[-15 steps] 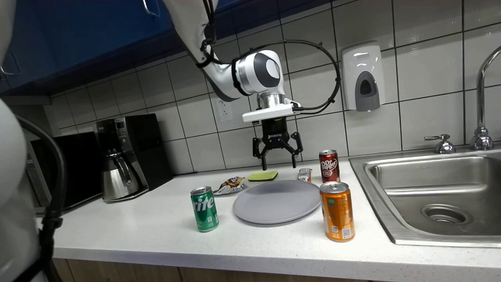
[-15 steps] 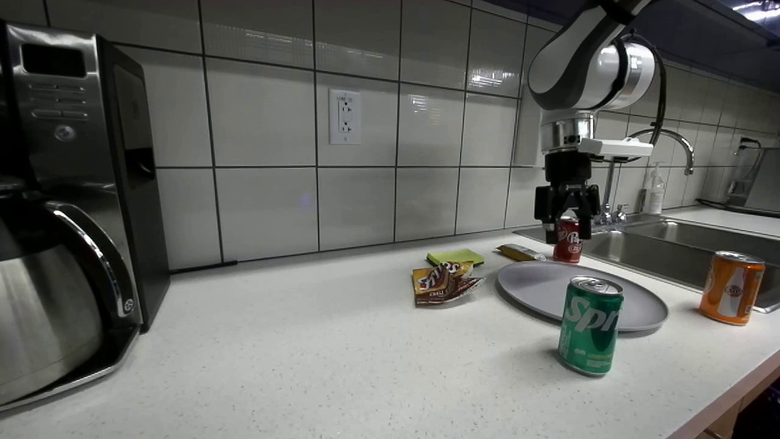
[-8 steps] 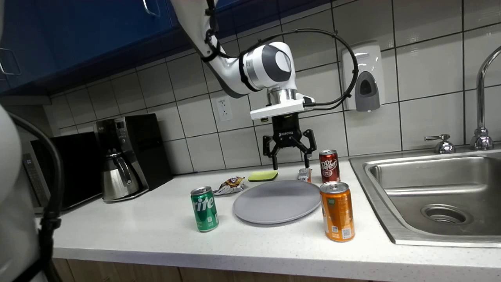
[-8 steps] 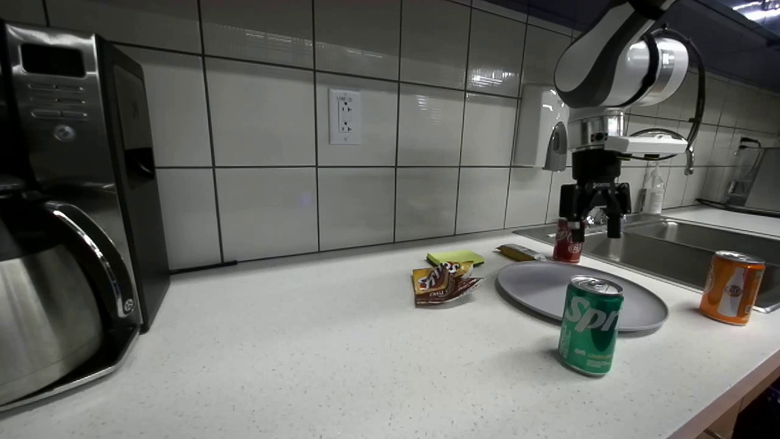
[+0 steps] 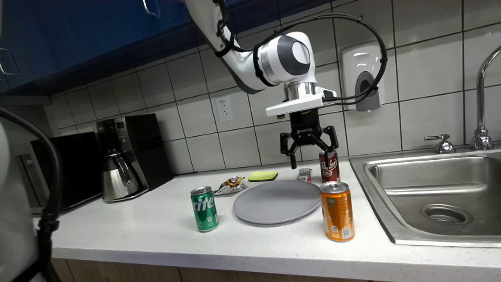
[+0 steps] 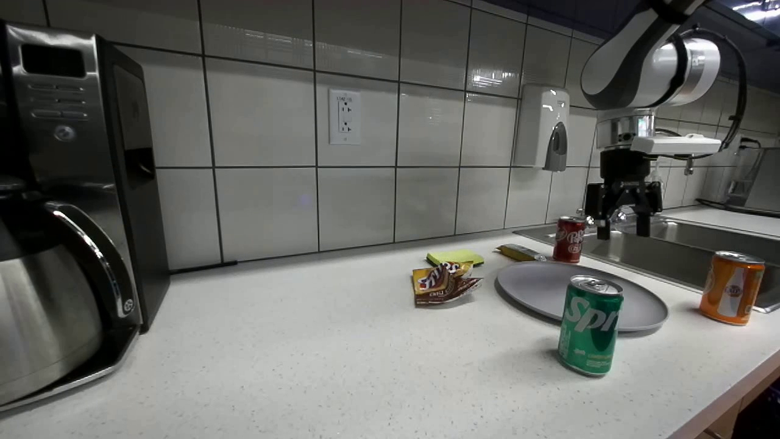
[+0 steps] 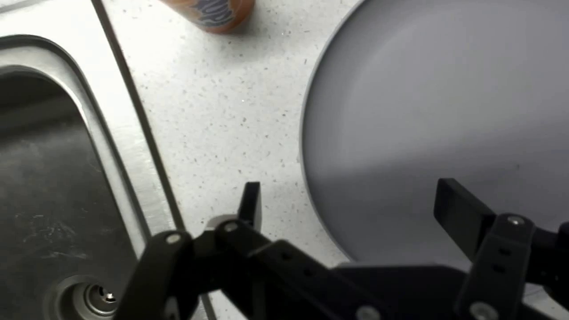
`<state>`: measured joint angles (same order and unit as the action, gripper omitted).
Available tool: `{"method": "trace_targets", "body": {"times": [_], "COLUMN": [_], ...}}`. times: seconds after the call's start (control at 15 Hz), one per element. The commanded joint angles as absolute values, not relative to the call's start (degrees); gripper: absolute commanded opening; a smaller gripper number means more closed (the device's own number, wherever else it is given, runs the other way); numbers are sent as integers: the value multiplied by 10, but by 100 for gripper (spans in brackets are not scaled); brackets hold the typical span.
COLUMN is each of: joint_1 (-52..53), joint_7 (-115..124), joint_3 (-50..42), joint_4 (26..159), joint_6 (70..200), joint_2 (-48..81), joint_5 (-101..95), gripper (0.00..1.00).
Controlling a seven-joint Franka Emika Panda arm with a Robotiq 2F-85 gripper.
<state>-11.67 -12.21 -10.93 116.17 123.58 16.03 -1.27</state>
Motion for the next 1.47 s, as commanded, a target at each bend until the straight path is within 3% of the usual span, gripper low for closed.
{"method": "trace_targets", "body": {"times": [0.0,1.4], "joint_1": [-130,-139], "joint_7": [-104,-92], "joint_3": [-114,-110], "joint_4": [1165,1046], "joint_6": [1252,1265], "joint_2": [153,245], "joint_5": [-11,-6], "gripper": [100,100]}}
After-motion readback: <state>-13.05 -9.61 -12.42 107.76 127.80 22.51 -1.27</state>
